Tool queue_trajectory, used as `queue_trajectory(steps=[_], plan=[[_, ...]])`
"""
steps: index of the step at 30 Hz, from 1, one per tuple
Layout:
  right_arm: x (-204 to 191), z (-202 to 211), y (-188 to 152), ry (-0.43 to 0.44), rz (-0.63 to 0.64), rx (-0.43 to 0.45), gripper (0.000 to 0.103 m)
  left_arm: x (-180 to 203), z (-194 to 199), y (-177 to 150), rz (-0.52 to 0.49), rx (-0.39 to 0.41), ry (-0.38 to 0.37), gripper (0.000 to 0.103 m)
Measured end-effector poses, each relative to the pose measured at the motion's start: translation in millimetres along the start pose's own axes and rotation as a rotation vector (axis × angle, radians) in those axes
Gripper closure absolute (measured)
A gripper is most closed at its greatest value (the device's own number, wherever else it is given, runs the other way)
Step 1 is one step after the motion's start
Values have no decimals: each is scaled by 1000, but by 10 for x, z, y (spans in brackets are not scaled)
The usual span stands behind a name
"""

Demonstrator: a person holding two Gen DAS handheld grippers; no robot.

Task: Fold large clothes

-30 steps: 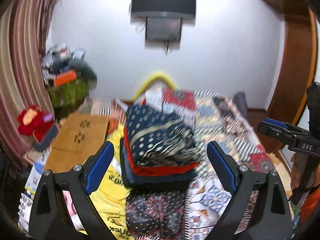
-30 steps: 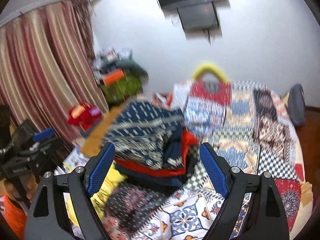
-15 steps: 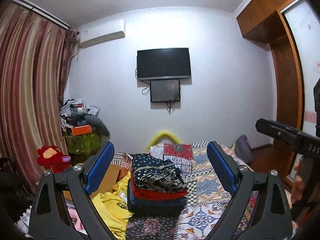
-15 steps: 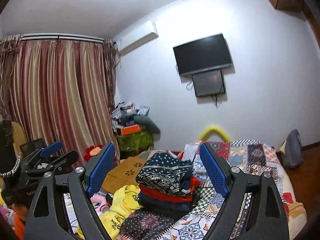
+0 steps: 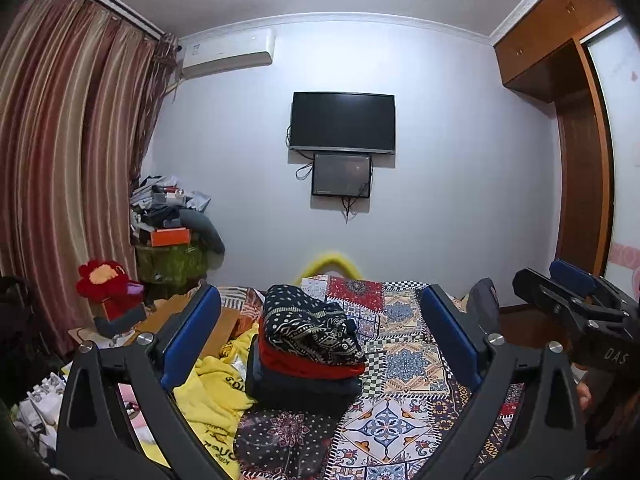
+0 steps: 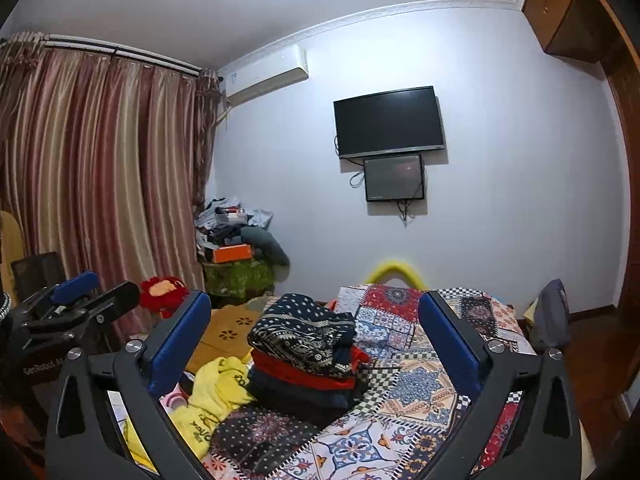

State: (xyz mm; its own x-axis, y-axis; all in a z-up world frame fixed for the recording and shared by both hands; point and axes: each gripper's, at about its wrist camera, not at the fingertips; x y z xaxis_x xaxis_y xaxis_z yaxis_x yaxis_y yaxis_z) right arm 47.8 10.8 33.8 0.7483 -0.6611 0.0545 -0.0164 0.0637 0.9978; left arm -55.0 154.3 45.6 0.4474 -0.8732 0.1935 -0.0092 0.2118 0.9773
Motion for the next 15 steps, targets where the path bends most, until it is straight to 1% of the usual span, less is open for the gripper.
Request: queue_trajectory(steps=[4,8,15], plan=[[38,-22,-18,-2,-10,-15,0,-42,-25,-32,7,-7,13,2],[14,46,-81,-3,-6,-21,0,-44,-35,-76,11,-14,17,2],[2,65,-112,-3,-4,-38,0,9,-84,-144,-13,-22,31,1]])
Point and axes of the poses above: each gripper's, at about its wrist camera, not at the fingertips, and z roughly against the way its jaws point, x to its right, y to its top, and after that the axes turned 9 degrees about z, right-handed
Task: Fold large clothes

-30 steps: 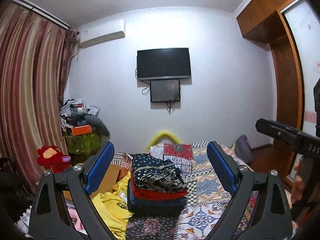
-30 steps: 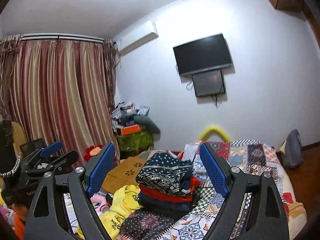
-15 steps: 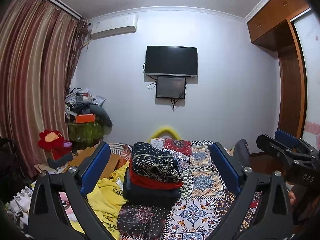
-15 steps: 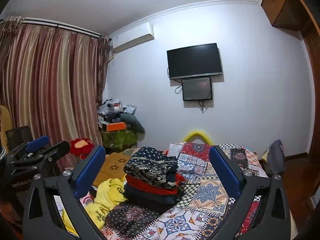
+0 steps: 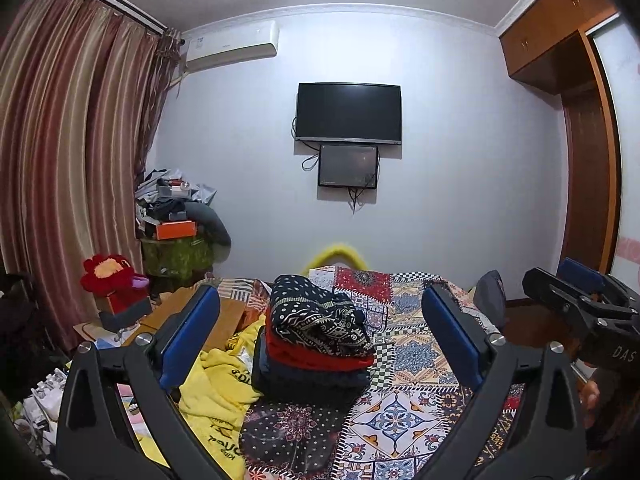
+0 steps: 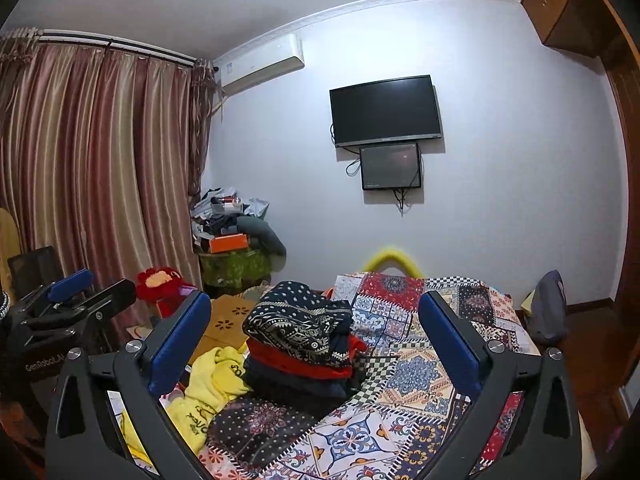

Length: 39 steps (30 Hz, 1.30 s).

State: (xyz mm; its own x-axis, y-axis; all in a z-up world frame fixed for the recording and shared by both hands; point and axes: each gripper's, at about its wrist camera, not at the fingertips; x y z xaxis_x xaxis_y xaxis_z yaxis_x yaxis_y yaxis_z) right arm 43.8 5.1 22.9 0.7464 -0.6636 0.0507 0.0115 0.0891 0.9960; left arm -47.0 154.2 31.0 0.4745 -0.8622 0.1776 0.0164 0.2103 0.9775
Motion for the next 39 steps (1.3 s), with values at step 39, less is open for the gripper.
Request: queue_trajectory(steps=[39], plan=[[95,-5,-18,9,-34,-41,0,23,-89,-79,-13,-19,12,1]])
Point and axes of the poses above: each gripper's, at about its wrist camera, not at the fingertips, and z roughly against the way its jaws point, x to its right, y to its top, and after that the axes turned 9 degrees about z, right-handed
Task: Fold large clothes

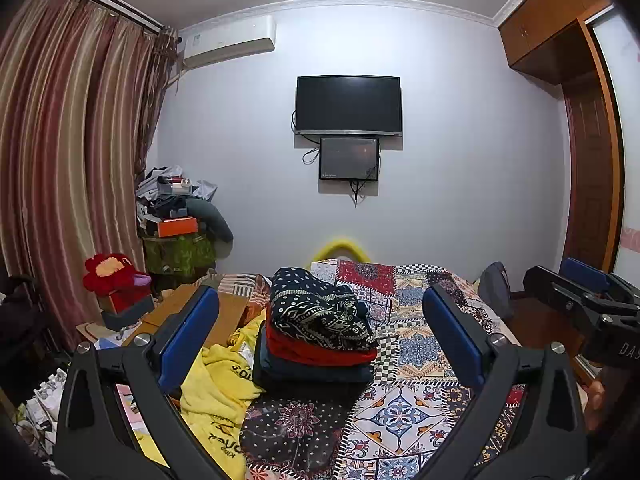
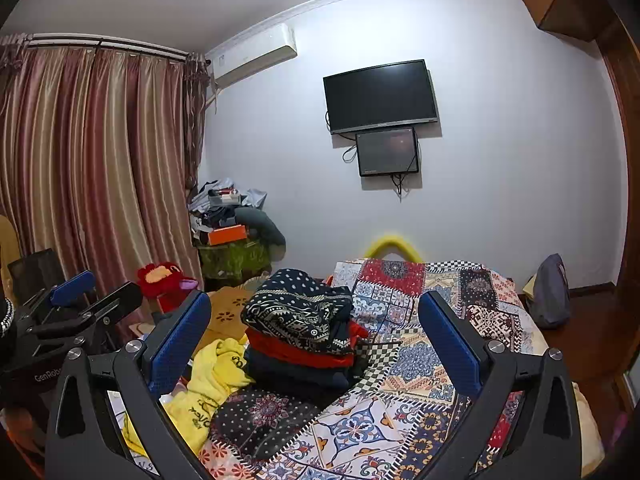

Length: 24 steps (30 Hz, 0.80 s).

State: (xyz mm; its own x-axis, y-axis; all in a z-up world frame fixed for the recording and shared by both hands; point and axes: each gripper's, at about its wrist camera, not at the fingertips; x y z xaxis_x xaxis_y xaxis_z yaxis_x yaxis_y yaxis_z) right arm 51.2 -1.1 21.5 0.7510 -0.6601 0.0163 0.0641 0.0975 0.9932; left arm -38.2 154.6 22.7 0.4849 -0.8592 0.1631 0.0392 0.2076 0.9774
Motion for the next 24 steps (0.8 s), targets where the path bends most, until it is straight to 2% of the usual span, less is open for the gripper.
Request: queue_trajectory(steps=[24], plan=[[-11,-17,1,-4,-10,2,0,-52,-52,8,10,-30,-41,1]])
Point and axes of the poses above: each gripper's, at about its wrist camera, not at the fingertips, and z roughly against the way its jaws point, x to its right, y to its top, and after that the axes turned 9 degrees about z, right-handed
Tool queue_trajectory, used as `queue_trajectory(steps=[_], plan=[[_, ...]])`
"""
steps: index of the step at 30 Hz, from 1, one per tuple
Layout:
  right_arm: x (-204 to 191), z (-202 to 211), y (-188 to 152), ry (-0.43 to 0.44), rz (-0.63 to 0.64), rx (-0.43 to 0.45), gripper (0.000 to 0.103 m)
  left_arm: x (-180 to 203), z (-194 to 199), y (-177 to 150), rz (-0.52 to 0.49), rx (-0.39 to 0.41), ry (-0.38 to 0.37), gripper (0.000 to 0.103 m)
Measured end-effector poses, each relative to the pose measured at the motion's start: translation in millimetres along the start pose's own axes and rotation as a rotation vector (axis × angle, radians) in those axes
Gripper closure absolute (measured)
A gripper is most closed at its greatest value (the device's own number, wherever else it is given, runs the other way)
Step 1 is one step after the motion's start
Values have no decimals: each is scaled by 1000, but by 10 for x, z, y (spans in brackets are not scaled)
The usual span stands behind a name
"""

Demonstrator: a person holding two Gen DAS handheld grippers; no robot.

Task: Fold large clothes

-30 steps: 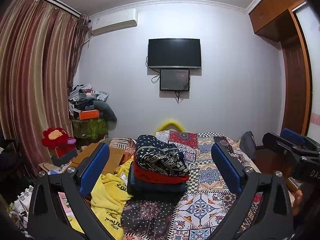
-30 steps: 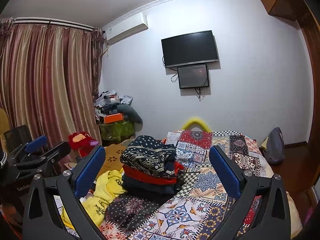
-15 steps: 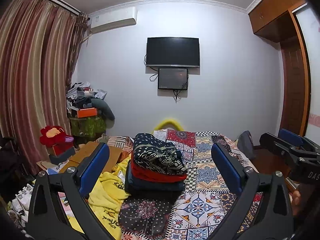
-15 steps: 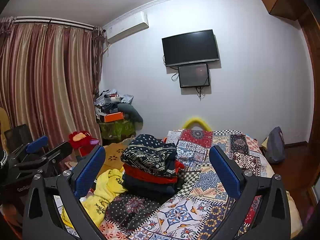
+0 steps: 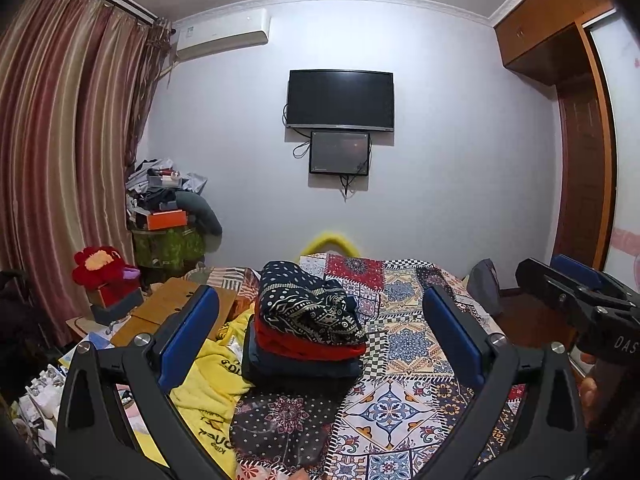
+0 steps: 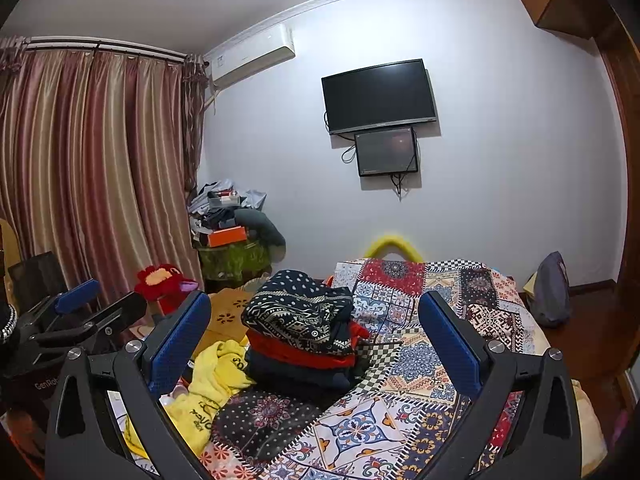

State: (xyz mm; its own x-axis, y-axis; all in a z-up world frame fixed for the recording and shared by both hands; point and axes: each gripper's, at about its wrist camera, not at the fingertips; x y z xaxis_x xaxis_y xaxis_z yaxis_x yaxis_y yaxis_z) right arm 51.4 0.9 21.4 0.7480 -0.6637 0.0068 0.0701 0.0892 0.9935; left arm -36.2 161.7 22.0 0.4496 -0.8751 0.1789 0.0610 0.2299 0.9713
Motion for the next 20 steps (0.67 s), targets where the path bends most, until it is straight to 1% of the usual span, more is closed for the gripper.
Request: queue_trajectory(steps=[20], plan=[[1,-50,-23,1,-9,-13,0,-2,-27,-33,3,-8,0,1]])
Point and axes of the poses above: each gripper's, at about its wrist camera, not at the fingertips, and z roughly against the way its jaws point, x to its right, y to its top, and after that the axes turned 9 degrees about z, right-handed
